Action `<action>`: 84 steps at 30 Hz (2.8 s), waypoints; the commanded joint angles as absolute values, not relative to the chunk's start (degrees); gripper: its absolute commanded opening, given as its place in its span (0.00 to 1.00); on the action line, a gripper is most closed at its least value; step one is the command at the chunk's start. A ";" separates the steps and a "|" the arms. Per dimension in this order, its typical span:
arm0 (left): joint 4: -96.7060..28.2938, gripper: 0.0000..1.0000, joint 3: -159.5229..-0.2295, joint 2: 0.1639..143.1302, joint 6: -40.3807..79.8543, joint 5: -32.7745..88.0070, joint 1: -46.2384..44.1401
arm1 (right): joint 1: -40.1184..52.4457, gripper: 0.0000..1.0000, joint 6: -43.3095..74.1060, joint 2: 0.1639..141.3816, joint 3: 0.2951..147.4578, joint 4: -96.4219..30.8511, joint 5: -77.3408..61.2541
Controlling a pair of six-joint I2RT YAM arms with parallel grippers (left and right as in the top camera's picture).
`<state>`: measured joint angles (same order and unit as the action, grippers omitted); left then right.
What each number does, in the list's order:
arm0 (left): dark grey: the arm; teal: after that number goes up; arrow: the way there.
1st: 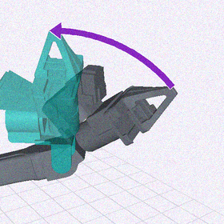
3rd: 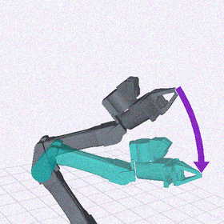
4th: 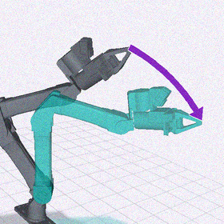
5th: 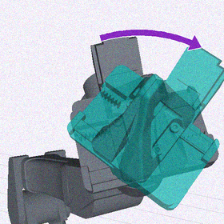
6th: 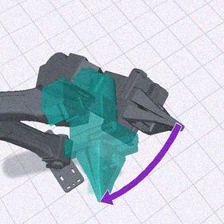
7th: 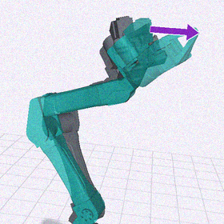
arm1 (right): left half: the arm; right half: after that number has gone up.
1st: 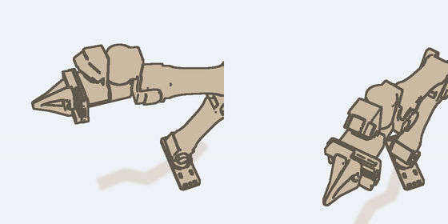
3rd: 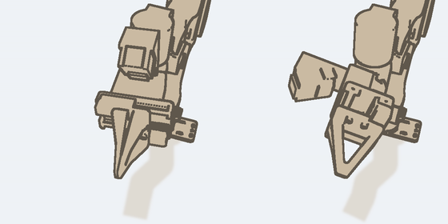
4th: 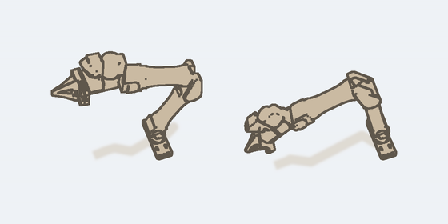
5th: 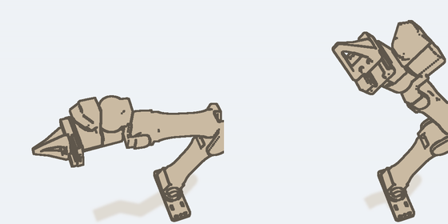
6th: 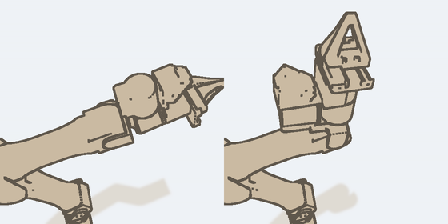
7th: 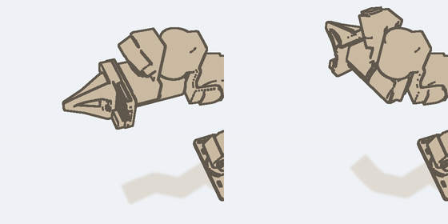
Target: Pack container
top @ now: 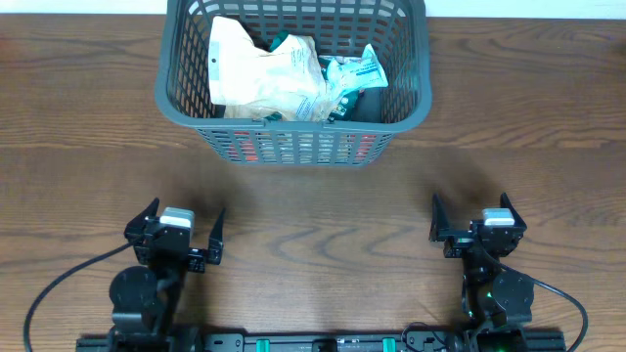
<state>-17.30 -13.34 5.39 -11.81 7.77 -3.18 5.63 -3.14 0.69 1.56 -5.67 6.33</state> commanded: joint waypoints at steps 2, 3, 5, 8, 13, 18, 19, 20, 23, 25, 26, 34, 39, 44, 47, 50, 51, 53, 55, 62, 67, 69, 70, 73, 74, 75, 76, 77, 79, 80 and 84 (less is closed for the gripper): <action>-12.34 0.99 -7.42 1.15 -11.64 8.32 -3.36 | 5.21 0.99 -2.20 0.27 1.21 -5.54 6.87; -11.40 0.99 -6.20 0.38 -11.35 8.32 -3.36 | 5.21 0.99 -2.20 0.27 1.21 -5.54 6.87; -9.87 0.99 -4.40 0.14 -9.96 7.46 -3.36 | 5.21 0.99 -2.20 0.27 1.21 -5.54 6.87; -9.69 0.99 -2.79 0.14 -6.85 4.12 -3.68 | 5.21 0.99 -2.20 0.27 1.21 -5.54 6.87; -9.78 0.99 -2.79 0.14 -6.98 -2.70 -4.82 | 5.21 0.99 -2.20 0.27 1.21 -5.54 6.87; -9.76 0.99 -2.79 0.14 -6.94 -4.43 -5.23 | 5.21 0.99 -2.20 0.27 1.21 -5.54 6.87; -9.76 0.99 -2.79 0.14 -6.94 -4.08 -5.23 | 5.21 0.99 -2.20 0.27 1.21 -5.54 6.87; -9.78 0.99 -2.79 0.14 -6.96 -3.88 -5.23 | 5.21 0.99 -2.20 0.27 1.21 -5.54 6.87; -9.78 0.99 -2.79 0.14 -6.94 -3.44 -5.34 | 5.21 0.99 -2.20 0.27 1.21 -5.54 6.87; -9.78 0.99 -2.79 0.14 -6.96 -3.49 -5.91 | 5.21 0.99 -2.20 0.27 1.21 -5.54 6.87; -9.78 0.99 -2.79 0.16 -6.96 -3.49 -6.17 | 5.21 0.99 -2.20 0.27 1.21 -5.54 6.87; -9.76 0.99 -2.79 0.16 -6.68 -3.44 -6.94 | 5.21 0.99 -2.20 0.27 1.21 -5.54 6.87; -9.76 0.99 -2.79 0.16 -4.12 -3.49 -6.94 | 5.21 0.99 -2.20 0.27 1.21 -5.54 6.87; -9.74 0.99 -2.79 0.16 -3.68 -3.46 -6.94 | 5.21 0.99 -2.20 0.27 1.21 -5.54 6.87; -9.74 0.99 -2.79 0.16 -1.48 -3.49 -6.94 | 5.21 0.99 -2.20 0.27 1.21 -5.54 6.87; -9.74 0.99 -2.79 0.16 1.61 -3.46 -6.94 | 5.21 0.99 -2.20 0.27 1.21 -5.54 6.87; -9.74 0.99 -2.79 0.16 2.35 -3.46 -6.94 | 5.21 0.99 -2.20 0.27 1.21 -5.54 6.87; -9.74 0.99 -2.79 0.16 3.53 -3.46 -6.94 | 5.21 0.99 -2.20 0.27 1.21 -5.54 6.87; -9.74 0.99 -2.79 0.16 3.60 -3.46 -6.94 | 5.21 0.99 -2.20 0.27 1.21 -5.54 6.87; -9.74 0.99 -2.79 0.16 3.55 -3.49 -6.94 | 5.21 0.99 -2.20 0.27 1.21 -5.54 6.87; -9.74 0.99 -2.79 0.16 3.55 -3.49 -6.94 | 5.21 0.99 -2.20 0.27 1.21 -5.54 6.87; -9.72 0.99 -2.79 0.19 3.55 -3.49 -6.94 | 5.21 0.99 -2.20 0.27 1.21 -5.54 6.87; -9.74 0.99 -2.79 0.16 3.55 -3.49 -6.94 | 5.21 0.99 -2.20 0.27 1.21 -5.54 6.87; -9.74 0.99 -2.79 0.16 3.55 -3.49 -6.94 | 5.21 0.99 -2.20 0.27 1.21 -5.54 6.87; -9.74 0.99 -2.79 0.16 3.55 -3.49 -6.94 | 5.21 0.99 -2.20 0.27 1.21 -5.54 6.87; -9.74 0.99 -2.79 0.16 3.55 -3.49 -6.94 | 5.21 0.99 -2.20 0.27 1.21 -5.54 6.87; -9.74 0.99 -2.79 0.16 3.55 -3.49 -6.94 | 5.21 0.99 -2.20 0.27 1.21 -5.54 6.87; -9.74 0.99 -2.79 0.19 3.55 -3.49 -6.94 | 5.21 0.99 -2.20 0.27 1.21 -5.54 6.87; -9.72 0.99 -2.79 0.16 3.55 -3.49 -6.94 | 5.21 0.99 -2.20 0.27 1.21 -5.54 6.87; -9.72 0.99 -2.79 0.16 3.55 -3.49 -6.94 | 5.21 0.99 -2.20 0.27 1.21 -5.54 6.87; -9.72 0.99 -2.79 0.19 3.55 -3.49 -6.94 | 5.21 0.99 -2.20 0.27 1.21 -5.54 6.87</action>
